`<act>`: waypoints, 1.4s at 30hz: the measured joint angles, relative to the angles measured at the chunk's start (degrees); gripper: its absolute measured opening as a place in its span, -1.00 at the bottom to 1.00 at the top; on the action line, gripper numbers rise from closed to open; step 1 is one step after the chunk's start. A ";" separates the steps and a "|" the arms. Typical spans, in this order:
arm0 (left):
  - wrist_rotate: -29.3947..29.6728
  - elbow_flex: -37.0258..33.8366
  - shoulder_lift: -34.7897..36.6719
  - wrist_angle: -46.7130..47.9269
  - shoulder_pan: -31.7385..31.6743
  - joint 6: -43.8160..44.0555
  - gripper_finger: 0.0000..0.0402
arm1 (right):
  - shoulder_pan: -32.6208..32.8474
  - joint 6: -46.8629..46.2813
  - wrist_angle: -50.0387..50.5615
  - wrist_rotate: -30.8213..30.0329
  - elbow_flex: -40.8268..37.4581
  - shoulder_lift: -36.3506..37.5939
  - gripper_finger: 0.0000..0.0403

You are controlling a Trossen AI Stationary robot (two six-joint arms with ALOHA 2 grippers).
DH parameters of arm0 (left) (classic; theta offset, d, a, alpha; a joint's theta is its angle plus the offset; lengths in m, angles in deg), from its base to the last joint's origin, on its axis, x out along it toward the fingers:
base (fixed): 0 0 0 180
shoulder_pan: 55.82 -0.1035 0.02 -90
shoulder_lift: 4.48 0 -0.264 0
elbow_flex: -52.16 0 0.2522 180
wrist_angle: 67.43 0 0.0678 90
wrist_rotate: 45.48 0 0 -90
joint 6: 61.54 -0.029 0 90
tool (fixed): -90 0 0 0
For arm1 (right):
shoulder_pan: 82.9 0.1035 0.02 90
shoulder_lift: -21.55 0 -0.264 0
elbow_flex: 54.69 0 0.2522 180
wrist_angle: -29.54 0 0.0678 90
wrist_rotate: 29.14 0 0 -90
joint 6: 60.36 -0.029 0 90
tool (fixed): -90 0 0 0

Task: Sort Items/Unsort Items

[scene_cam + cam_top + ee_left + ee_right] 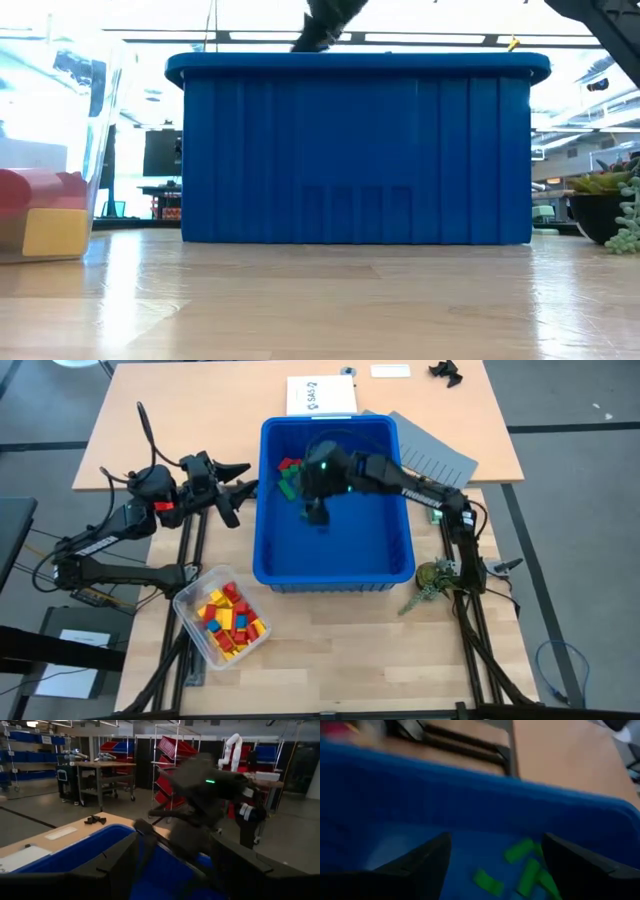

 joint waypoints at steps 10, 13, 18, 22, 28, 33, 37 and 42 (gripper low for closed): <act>0.03 -0.04 -2.75 1.33 -0.02 -0.94 0.24 | -12.04 7.39 -10.14 3.52 -11.36 -0.21 0.52; 0.04 -0.04 -4.05 1.69 -0.02 -0.94 0.24 | -14.55 7.40 -15.76 3.50 -16.36 -0.21 0.53; 0.02 -0.04 -6.11 2.74 -0.02 -0.94 0.24 | -17.18 7.39 -27.64 3.55 -25.51 -0.28 0.53; 0.02 -0.04 -7.21 2.57 -0.02 -0.94 0.24 | -18.20 6.94 -35.12 3.59 -31.82 -0.32 0.53; 0.28 -0.04 -7.60 2.35 -0.02 -0.94 0.24 | -18.54 5.98 -39.07 3.95 -34.99 -1.53 0.53; 0.52 -0.04 -7.54 2.33 -0.04 -0.84 0.24 | -18.52 2.25 -37.16 5.31 -30.57 -5.54 0.53; 0.55 -0.02 -7.46 2.64 -0.04 -0.77 0.24 | -19.05 0.97 -29.56 5.76 -25.49 -8.96 0.53; 0.59 -0.02 -7.46 2.89 -0.04 -0.75 0.24 | -20.41 0.33 -24.85 6.56 -22.09 -12.33 0.53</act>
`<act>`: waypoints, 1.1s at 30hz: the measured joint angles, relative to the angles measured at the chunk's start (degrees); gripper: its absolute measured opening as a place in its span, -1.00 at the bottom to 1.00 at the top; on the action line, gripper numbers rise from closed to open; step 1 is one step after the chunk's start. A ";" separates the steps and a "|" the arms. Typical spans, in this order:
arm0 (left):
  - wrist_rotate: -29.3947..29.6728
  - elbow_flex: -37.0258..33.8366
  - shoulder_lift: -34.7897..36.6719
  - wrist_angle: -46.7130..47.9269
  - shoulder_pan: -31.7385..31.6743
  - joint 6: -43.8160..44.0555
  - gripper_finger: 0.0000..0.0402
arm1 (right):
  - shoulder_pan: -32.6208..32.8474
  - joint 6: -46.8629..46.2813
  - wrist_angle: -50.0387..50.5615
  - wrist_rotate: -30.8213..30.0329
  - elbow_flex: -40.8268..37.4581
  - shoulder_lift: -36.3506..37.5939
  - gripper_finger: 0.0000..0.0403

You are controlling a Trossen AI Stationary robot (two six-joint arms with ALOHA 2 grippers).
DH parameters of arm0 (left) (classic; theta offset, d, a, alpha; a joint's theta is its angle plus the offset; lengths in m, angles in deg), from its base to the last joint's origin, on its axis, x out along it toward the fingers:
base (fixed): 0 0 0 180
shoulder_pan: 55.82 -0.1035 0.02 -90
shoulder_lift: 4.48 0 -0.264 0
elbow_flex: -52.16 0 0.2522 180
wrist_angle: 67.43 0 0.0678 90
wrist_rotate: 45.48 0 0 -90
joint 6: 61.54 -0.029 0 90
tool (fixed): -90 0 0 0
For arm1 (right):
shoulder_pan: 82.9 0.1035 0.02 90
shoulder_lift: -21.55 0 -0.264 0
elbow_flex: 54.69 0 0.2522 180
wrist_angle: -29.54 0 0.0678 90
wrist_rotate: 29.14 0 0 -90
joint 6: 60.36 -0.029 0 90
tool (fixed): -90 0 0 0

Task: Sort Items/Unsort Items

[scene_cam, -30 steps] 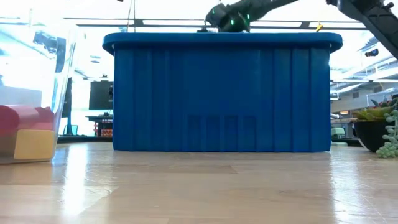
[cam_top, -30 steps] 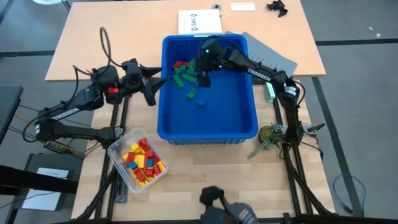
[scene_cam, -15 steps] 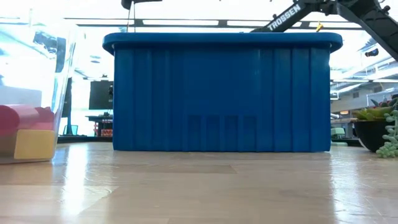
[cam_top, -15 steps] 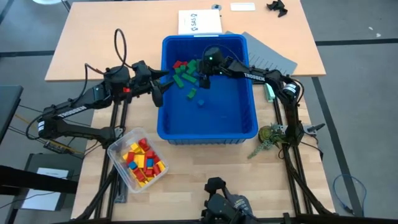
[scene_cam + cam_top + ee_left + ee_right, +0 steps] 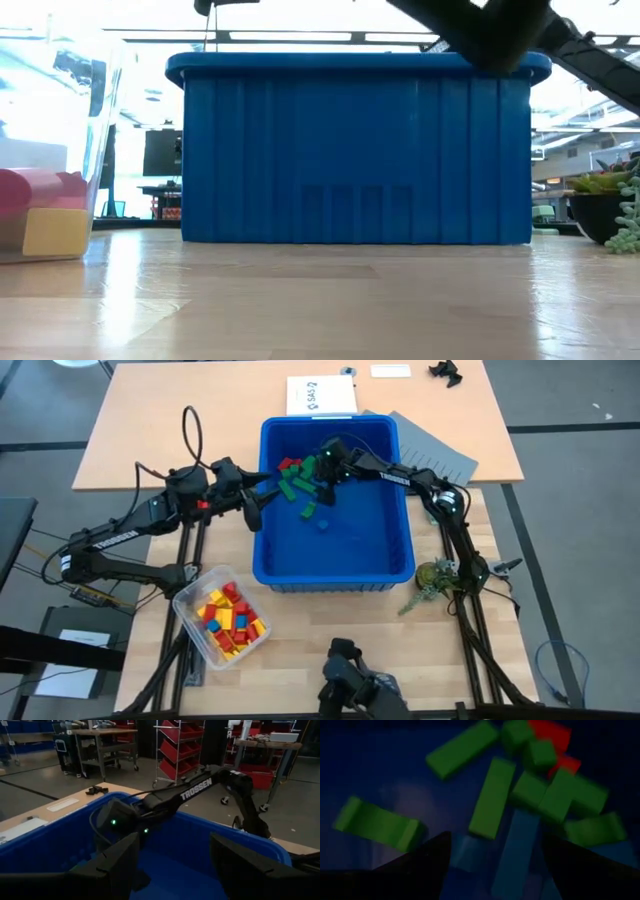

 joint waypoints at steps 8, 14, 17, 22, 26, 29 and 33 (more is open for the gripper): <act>0.00 0.00 0.00 0.08 0.00 -0.07 0.24 | -1.80 -6.26 -2.31 2.28 -1.62 -0.17 0.53; 0.01 0.00 0.00 0.03 0.00 -0.08 0.24 | -2.02 -10.14 -4.00 4.26 -1.76 -3.10 0.52; -0.02 0.00 0.00 0.08 0.02 -0.04 0.24 | -2.00 -10.83 -3.71 4.01 -1.86 -4.85 0.52; 0.03 0.00 0.00 -0.05 0.02 -0.03 0.24 | -1.68 -9.74 -4.00 1.53 -1.47 -6.59 0.52; 0.11 0.00 0.00 -0.07 0.02 -0.06 0.24 | -1.51 -6.59 -2.52 1.79 -1.43 -6.69 0.52; 0.13 0.00 0.00 -0.05 0.02 -0.04 0.24 | -1.43 -1.99 -0.91 2.52 -1.50 -6.58 0.52; 0.13 0.00 0.00 -0.12 0.02 -0.01 0.24 | -1.43 5.24 -0.18 2.64 -1.59 -6.66 0.52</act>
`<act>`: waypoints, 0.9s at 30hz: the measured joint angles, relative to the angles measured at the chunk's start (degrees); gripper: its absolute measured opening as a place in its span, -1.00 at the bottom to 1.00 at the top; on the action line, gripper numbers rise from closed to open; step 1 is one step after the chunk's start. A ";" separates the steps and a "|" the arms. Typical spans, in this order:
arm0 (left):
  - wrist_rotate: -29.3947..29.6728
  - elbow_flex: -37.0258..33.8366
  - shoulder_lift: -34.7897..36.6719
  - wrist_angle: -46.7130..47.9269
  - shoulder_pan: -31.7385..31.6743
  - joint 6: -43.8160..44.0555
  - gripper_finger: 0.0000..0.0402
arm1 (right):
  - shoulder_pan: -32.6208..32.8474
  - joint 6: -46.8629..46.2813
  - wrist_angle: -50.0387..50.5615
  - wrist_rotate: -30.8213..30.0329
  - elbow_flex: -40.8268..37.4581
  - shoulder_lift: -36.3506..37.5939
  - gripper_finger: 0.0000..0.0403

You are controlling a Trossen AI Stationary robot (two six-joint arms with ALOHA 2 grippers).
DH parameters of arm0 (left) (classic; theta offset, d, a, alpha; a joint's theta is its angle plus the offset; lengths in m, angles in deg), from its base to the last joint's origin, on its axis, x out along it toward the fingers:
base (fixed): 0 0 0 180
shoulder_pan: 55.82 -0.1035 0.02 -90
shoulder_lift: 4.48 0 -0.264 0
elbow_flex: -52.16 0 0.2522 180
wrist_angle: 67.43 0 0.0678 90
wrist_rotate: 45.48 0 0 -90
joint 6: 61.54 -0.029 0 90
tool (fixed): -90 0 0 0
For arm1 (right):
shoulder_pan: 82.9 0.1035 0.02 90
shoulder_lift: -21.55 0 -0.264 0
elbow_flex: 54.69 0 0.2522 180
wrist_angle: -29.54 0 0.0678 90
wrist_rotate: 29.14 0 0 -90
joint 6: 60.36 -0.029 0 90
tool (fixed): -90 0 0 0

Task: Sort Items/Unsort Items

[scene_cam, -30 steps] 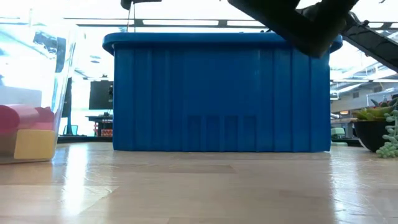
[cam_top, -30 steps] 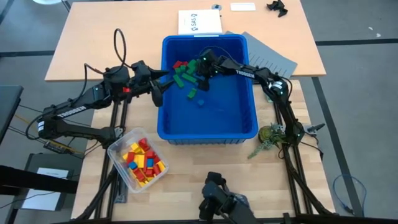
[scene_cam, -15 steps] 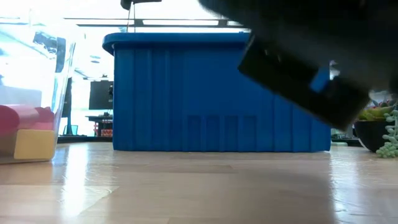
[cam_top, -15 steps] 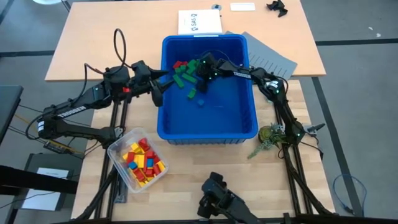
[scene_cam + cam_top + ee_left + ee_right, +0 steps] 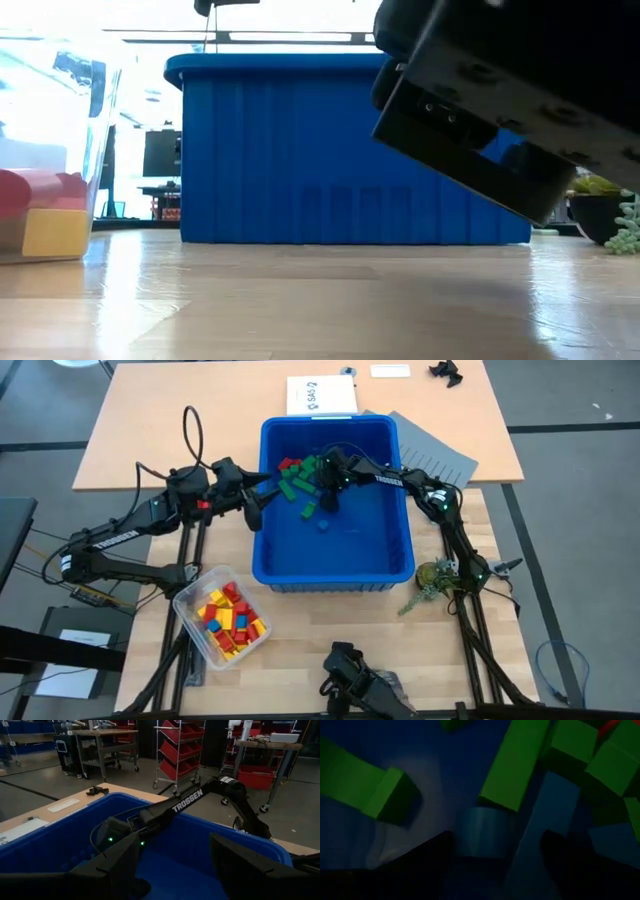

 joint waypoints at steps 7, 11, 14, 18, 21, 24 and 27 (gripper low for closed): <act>0.03 0.00 0.00 0.01 0.00 0.01 0.24 | -0.17 8.55 3.96 1.13 -0.05 1.24 0.52; 0.28 0.00 0.00 0.01 0.00 -0.18 0.24 | -0.20 12.75 10.60 2.15 -0.22 3.11 0.52; 0.28 0.00 -0.05 0.06 0.00 -1.80 0.24 | -0.27 13.39 14.32 2.20 -0.48 4.69 0.52; 0.31 0.00 -0.09 0.12 0.00 -2.79 0.24 | -0.43 9.17 10.22 2.00 -0.62 5.73 0.52; 0.31 0.00 -0.09 0.12 0.00 -2.79 0.24 | -0.44 3.22 5.12 1.92 -0.50 5.90 0.52; 0.31 0.00 -0.10 0.22 0.00 -2.75 0.24 | -0.55 1.13 3.35 1.92 -0.81 5.42 0.52; 0.31 0.00 -0.11 0.26 0.00 -2.68 0.24 | -0.92 0.75 0.59 2.01 -3.08 5.42 0.52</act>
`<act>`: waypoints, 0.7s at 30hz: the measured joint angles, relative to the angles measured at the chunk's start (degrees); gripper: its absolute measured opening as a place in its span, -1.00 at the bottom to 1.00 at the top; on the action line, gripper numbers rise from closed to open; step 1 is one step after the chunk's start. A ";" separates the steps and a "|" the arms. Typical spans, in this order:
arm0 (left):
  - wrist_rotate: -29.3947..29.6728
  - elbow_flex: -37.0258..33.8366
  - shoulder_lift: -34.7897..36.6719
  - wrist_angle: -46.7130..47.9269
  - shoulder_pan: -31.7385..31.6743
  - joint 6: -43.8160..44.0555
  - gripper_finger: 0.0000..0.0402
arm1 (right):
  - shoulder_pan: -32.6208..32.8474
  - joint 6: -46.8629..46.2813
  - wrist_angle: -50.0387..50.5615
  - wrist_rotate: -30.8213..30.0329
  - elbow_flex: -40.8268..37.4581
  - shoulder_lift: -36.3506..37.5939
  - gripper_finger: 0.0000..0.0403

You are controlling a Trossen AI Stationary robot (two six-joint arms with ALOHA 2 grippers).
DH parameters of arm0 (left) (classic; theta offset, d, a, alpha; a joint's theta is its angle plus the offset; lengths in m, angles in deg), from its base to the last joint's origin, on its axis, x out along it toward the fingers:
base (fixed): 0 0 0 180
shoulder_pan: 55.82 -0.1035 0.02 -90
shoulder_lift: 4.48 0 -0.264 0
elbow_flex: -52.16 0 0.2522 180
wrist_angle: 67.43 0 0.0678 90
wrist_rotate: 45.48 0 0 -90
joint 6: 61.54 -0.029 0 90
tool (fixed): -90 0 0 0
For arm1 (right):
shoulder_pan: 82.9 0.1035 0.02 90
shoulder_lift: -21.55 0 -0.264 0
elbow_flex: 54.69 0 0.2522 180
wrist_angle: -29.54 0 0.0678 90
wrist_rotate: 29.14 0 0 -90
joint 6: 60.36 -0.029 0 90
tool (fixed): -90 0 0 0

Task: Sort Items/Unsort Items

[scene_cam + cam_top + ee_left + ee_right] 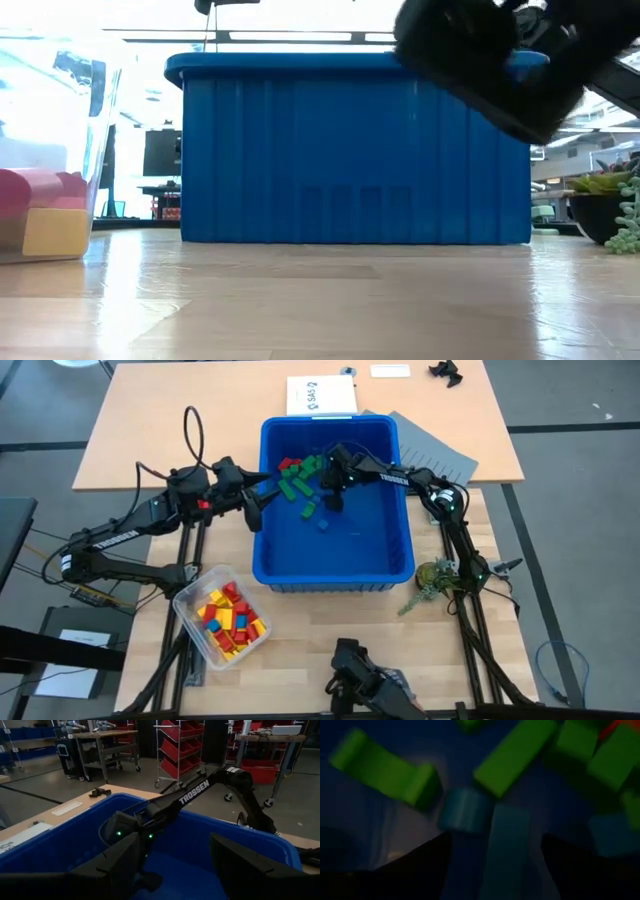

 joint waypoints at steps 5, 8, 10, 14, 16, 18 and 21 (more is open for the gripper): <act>0.00 0.00 0.00 0.19 0.00 0.05 0.24 | -1.50 -1.45 -2.58 0.87 -5.00 0.19 0.52; 0.02 0.00 0.00 0.19 0.00 0.06 0.24 | -2.18 -2.65 -3.71 1.71 -6.89 0.61 0.51; 0.02 0.00 0.00 0.17 0.00 0.08 0.24 | -2.62 -3.75 -3.95 3.33 -7.51 0.66 0.42; 0.02 0.00 0.00 -0.34 -0.02 0.08 0.24 | -2.64 -4.14 -3.30 3.94 -7.55 0.66 0.04; 0.02 0.00 0.00 -0.62 0.00 0.08 0.24 | -2.59 -4.19 -2.54 4.00 -7.20 0.63 -0.23; 0.02 0.00 0.00 -0.62 0.00 0.08 0.24 | -2.51 -4.22 -1.01 3.07 -6.16 0.55 -0.39; 0.02 0.00 0.00 -0.71 0.00 0.08 0.24 | -2.49 -4.09 1.91 1.85 -4.55 0.91 -0.39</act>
